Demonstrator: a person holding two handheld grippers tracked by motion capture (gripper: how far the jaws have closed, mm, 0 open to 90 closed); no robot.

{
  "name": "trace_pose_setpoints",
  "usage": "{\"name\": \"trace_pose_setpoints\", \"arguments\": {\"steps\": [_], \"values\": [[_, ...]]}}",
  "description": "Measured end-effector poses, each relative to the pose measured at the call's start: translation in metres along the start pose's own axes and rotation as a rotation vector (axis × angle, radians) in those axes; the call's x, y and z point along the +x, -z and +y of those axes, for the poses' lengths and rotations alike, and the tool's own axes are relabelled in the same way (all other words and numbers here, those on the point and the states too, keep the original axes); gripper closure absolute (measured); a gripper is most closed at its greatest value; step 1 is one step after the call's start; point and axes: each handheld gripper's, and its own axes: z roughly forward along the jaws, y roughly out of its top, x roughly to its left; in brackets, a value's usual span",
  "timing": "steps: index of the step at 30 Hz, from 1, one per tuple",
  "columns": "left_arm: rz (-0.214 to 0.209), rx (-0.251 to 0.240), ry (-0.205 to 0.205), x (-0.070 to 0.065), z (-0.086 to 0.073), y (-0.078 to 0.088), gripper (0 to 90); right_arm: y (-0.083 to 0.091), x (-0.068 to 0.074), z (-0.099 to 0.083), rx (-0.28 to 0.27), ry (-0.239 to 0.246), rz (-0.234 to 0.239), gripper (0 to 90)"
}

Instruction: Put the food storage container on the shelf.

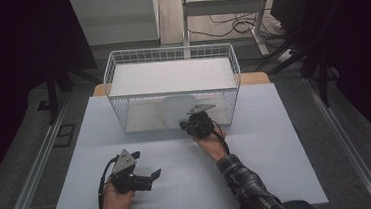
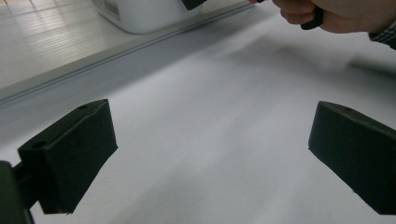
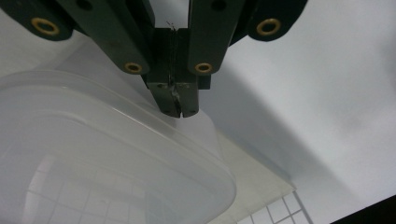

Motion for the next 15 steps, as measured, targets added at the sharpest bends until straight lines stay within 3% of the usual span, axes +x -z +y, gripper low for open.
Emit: {"name": "trace_pose_setpoints", "arguments": {"steps": [15], "values": [[-0.014, 0.006, 0.016, 0.001, 0.0, -0.001, 0.5, -0.014, -0.01, 0.013, 0.01, -0.011, -0.025, 88.5]]}}
